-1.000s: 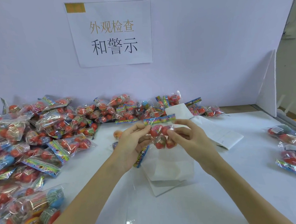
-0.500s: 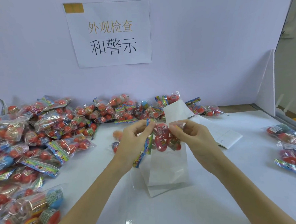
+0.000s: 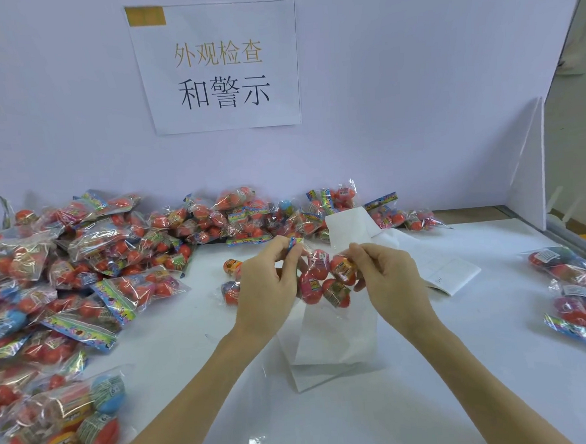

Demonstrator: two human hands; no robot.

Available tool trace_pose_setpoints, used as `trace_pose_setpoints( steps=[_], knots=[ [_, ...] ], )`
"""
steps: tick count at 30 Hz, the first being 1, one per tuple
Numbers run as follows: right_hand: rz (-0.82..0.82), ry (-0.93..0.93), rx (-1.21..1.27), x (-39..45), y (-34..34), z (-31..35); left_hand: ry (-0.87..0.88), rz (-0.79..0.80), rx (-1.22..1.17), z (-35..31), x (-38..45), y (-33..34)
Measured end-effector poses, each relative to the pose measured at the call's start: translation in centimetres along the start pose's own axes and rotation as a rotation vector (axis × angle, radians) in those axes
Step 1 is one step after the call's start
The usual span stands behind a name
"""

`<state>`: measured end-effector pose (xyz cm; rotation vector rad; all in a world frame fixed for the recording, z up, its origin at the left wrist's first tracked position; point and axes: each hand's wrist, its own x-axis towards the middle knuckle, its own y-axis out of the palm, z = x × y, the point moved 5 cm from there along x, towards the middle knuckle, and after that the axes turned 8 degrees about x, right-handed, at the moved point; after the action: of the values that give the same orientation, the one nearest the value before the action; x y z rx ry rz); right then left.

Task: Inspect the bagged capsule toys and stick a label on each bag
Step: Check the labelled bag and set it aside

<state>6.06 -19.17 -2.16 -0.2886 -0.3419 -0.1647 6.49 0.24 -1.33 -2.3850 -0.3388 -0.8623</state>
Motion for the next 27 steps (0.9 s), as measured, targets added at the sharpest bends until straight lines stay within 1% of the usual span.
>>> trace_pose_setpoints(
  steps=[3,6,8,10,12,14,15,18,20,23,27],
  knots=[
    [0.168,0.146,0.322,-0.4,0.7,0.3,-0.074,-0.051,0.022,0.1,0.0,-0.3],
    [0.289,0.240,0.375,-0.9,1.7,0.3,-0.179,-0.068,-0.020,0.7,0.1,-0.1],
    [0.285,0.263,0.392,-1.0,1.7,0.3,-0.263,-0.031,-0.068,1.0,-0.1,0.1],
    [0.275,0.235,0.356,-0.9,1.3,0.4,-0.334,0.028,-0.206,1.0,-0.2,0.3],
    [0.313,0.196,0.303,-0.9,1.1,0.6,-0.353,0.131,-0.323,0.8,0.0,0.5],
    [0.339,0.175,0.307,-1.1,1.4,1.0,-0.355,0.223,-0.364,0.7,0.0,0.7],
    [0.326,0.161,0.302,-1.1,1.5,1.1,-0.371,0.239,-0.387,0.6,-0.1,0.7],
    [0.273,0.126,0.210,-0.9,1.3,1.1,-0.429,0.216,-0.421,1.0,-0.3,0.9],
    [0.259,0.125,0.177,-0.8,1.1,0.9,-0.511,0.233,-0.521,1.2,-0.4,1.1],
    [0.240,0.131,0.206,-0.9,1.1,0.8,-0.682,0.259,-0.717,1.4,-0.5,1.3],
    [0.251,0.144,0.279,-0.8,1.2,0.7,-0.755,0.276,-0.786,1.3,-0.6,1.6]
  ],
)
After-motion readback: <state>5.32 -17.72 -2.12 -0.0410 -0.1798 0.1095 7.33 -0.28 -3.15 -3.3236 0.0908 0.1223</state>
